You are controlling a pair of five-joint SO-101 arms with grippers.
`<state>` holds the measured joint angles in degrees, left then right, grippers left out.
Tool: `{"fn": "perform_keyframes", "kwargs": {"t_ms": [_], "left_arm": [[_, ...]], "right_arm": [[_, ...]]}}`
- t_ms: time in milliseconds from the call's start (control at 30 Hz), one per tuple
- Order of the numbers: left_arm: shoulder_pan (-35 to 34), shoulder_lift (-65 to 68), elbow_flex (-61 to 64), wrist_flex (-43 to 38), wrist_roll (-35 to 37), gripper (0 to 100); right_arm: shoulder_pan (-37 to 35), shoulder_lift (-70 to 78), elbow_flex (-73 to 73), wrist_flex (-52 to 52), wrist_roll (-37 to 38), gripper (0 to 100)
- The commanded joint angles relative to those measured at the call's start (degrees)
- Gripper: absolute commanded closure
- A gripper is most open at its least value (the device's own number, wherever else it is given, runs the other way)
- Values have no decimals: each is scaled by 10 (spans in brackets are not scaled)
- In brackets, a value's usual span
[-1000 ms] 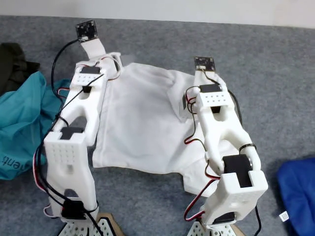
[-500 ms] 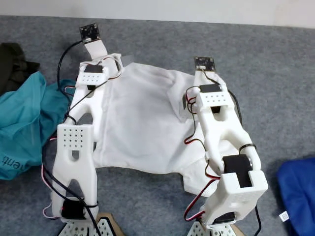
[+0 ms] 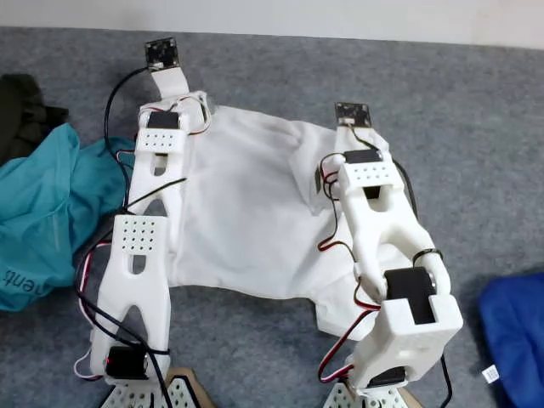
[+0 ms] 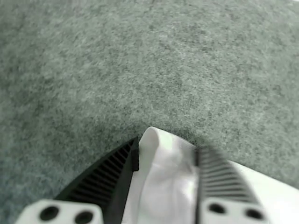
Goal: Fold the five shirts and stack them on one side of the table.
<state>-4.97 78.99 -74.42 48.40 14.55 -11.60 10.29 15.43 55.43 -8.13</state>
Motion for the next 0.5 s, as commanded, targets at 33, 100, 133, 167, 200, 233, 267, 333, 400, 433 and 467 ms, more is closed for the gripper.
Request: {"fn": "perform_keyframes", "kwargs": {"t_ms": [33,100,133,167,200,233,267,333,400,433,467], "left_arm": [[13,4,-50,18,-12,976],[13,5,-52,19,-12,995],[13,4,-52,19,-12,994],[13,3,-52,20,-12,993],[13,3,-53,23,-12,993],[13,2,-53,23,-11,993],[15,2,-58,24,-11,993],[18,2,-82,40,-11,993],[27,2,-116,69,-11,993],[31,3,-138,85,-11,993],[35,5,-159,101,-11,993]], "right_arm": [[7,-36,-3,-8,-4,993],[7,-36,-3,-8,-4,993],[7,-36,-3,-8,-4,993],[7,-36,-3,-8,-4,993],[7,-36,-3,-8,-4,993],[7,-36,-4,-8,-5,993],[7,-36,-6,-8,-5,993],[7,-36,-7,-8,-6,993],[7,-38,-9,-9,-7,993],[7,-40,-12,-9,-7,993],[7,-40,-22,-7,-7,993]]}}
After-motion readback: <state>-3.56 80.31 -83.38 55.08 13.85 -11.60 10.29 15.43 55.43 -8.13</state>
